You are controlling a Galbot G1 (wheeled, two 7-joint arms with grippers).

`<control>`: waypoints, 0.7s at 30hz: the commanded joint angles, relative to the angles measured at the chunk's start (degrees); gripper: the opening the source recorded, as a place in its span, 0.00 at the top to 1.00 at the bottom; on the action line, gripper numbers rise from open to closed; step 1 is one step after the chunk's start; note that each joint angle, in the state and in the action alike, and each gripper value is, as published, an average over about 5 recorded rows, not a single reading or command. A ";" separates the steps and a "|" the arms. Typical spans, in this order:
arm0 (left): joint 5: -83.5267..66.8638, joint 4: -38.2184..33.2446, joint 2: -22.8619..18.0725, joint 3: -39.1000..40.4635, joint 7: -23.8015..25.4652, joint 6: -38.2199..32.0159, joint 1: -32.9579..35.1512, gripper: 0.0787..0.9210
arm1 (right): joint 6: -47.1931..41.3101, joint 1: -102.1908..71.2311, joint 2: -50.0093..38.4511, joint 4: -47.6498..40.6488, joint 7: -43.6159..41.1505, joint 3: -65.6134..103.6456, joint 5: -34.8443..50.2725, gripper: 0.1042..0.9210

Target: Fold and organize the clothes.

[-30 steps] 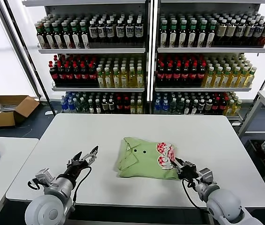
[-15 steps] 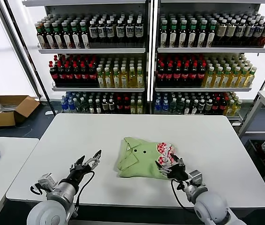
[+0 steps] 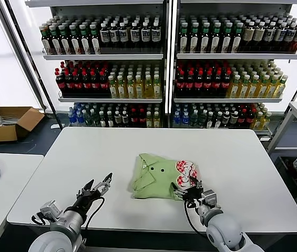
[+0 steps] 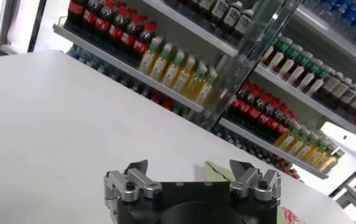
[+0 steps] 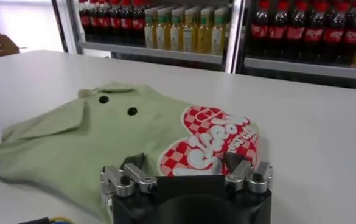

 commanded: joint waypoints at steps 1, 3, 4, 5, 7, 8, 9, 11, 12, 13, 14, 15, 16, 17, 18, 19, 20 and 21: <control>-0.31 -0.31 0.42 -0.70 0.17 0.12 0.75 0.12 | 1.81 4.28 2.53 2.03 3.47 -2.08 4.36 0.12; -0.54 -0.29 0.69 -0.98 0.20 0.16 0.54 0.12 | 2.69 7.13 3.82 0.01 3.06 -3.83 4.28 0.12; -0.63 -0.24 0.82 -1.08 0.20 0.18 0.43 0.12 | 2.88 8.63 4.73 -1.43 3.11 -4.81 4.27 0.12; -0.68 -0.17 0.94 -1.13 0.22 0.19 0.34 0.12 | 2.94 10.22 5.91 -3.22 3.21 -5.78 4.25 0.12; -0.70 -0.07 1.16 -1.14 0.26 0.19 0.27 0.12 | 2.33 13.01 8.22 -7.01 3.25 -7.34 4.08 0.12; -0.70 -0.06 1.22 -1.14 0.30 0.19 0.30 0.12 | 1.37 14.43 9.39 -9.10 3.07 -7.99 3.94 0.12; -0.70 -0.07 1.26 -1.16 0.36 0.18 0.37 0.12 | -0.01 15.60 10.28 -10.96 2.64 -8.43 3.79 0.12; -0.75 -0.10 1.23 -1.35 0.46 0.16 0.59 0.12 | -3.14 17.29 11.17 -13.93 1.27 -9.07 3.38 0.12; -0.82 -0.11 1.21 -1.53 0.53 0.15 0.72 0.12 | -4.40 17.89 11.27 -15.05 0.60 -9.40 3.06 0.12; -0.92 -0.09 1.21 -1.74 0.58 0.14 0.86 0.12 | -5.43 18.35 11.21 -15.96 0.06 -9.73 2.56 0.12; -1.03 -0.04 1.26 -1.96 0.60 0.14 0.99 0.12 | -6.17 18.67 11.05 -16.58 -0.24 -10.06 1.85 0.12; -1.15 0.01 1.36 -2.17 0.64 0.14 1.12 0.12 | -6.74 18.90 10.78 -16.89 -0.32 -10.30 0.86 0.12; -1.30 0.05 1.51 -2.36 0.67 0.13 1.22 0.12 | -7.13 19.03 10.46 -16.85 -0.36 -10.38 -0.26 0.12; -1.47 0.11 1.68 -2.51 0.69 0.13 1.29 0.12 | -7.20 19.04 9.95 -16.23 -0.60 -10.30 -1.53 0.12; -1.64 0.19 1.87 -2.64 0.73 0.13 1.29 0.12 | -6.92 18.96 9.21 -15.14 -0.91 -10.09 -2.77 0.12; -1.81 0.29 2.06 -2.78 0.80 0.12 1.24 0.12 | -6.08 18.81 8.26 -13.63 -1.36 -9.77 -3.91 0.12; -2.01 0.44 2.22 -2.94 0.87 0.13 1.12 0.12 | -4.99 18.60 7.21 -11.91 -1.89 -9.37 -4.76 0.12; -2.22 0.72 2.39 -3.16 0.93 0.14 0.87 0.12 | -3.59 18.28 5.85 -9.64 -2.46 -8.77 -5.28 0.12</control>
